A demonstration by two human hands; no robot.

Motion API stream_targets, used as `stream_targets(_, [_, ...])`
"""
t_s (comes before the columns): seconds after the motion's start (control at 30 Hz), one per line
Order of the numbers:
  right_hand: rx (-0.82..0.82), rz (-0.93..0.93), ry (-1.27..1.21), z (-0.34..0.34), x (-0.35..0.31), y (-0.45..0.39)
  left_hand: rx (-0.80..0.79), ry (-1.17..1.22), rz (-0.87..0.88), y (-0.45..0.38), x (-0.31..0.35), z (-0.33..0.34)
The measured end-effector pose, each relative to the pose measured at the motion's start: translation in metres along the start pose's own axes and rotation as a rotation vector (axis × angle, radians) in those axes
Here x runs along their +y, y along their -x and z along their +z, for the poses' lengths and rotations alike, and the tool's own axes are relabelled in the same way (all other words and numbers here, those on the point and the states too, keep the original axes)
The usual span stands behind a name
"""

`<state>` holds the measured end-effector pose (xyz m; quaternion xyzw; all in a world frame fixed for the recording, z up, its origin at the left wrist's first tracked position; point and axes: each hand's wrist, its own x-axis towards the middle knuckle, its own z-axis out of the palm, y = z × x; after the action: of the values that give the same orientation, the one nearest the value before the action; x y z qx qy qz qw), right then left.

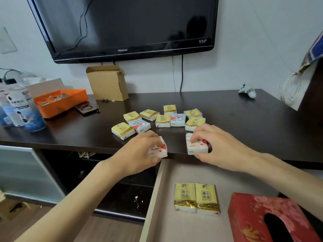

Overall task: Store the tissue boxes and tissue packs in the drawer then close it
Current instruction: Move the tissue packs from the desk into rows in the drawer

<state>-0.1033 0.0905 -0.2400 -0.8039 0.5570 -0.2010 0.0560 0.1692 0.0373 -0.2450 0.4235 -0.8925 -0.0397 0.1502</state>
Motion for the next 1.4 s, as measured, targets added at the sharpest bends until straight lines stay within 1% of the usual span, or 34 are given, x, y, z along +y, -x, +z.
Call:
stream_targets(0.1, [-0.107,0.018,-0.006,-0.008,0.002,-0.004,-0.051,0.039,-0.009,-0.011,0.003,-0.004])
stream_targets(0.2, [-0.172,0.061,-0.025,-0.016,-0.001,-0.009,-0.122,-0.004,-0.064,-0.021,0.004,-0.01])
stream_targets(0.33, [-0.176,0.071,-0.022,-0.017,-0.003,-0.016,-0.161,0.005,-0.07,-0.028,0.004,-0.012])
stream_targets(0.43, [-0.164,0.086,-0.052,-0.016,-0.001,-0.018,-0.141,0.063,-0.071,-0.024,0.005,-0.011])
stream_targets(0.57, [-0.107,0.12,-0.188,-0.013,0.002,-0.007,-0.051,0.174,-0.115,-0.008,0.016,-0.007])
stream_targets(0.67, [-0.111,0.12,-0.277,-0.009,-0.005,0.017,-0.071,0.261,-0.088,0.013,0.028,-0.001])
stream_targets(0.7, [-0.117,0.117,-0.269,-0.007,-0.009,0.028,-0.087,0.271,-0.074,0.02,0.032,0.003])
stream_targets(0.83, [-0.126,0.074,-0.11,0.002,-0.024,0.072,-0.17,0.31,-0.01,0.055,0.047,0.024])
stream_targets(0.9, [-0.166,0.066,-0.064,0.008,-0.029,0.09,-0.192,0.295,0.023,0.073,0.053,0.037])
stream_targets(0.97, [-0.26,0.055,-0.013,0.013,-0.032,0.103,-0.227,0.234,0.06,0.086,0.057,0.047])
stream_targets(1.07, [-0.416,0.033,0.04,0.016,-0.034,0.108,-0.252,0.087,0.189,0.09,0.063,0.055])
stream_targets(1.13, [-0.471,-0.004,0.081,0.017,-0.036,0.106,-0.231,-0.007,0.261,0.088,0.067,0.058])
stream_targets(1.2, [-0.484,-0.035,0.123,0.02,-0.039,0.103,-0.221,-0.06,0.302,0.088,0.072,0.063])
stream_targets(1.4, [-0.495,-0.058,0.214,0.032,-0.044,0.101,-0.269,-0.131,0.369,0.085,0.08,0.074])
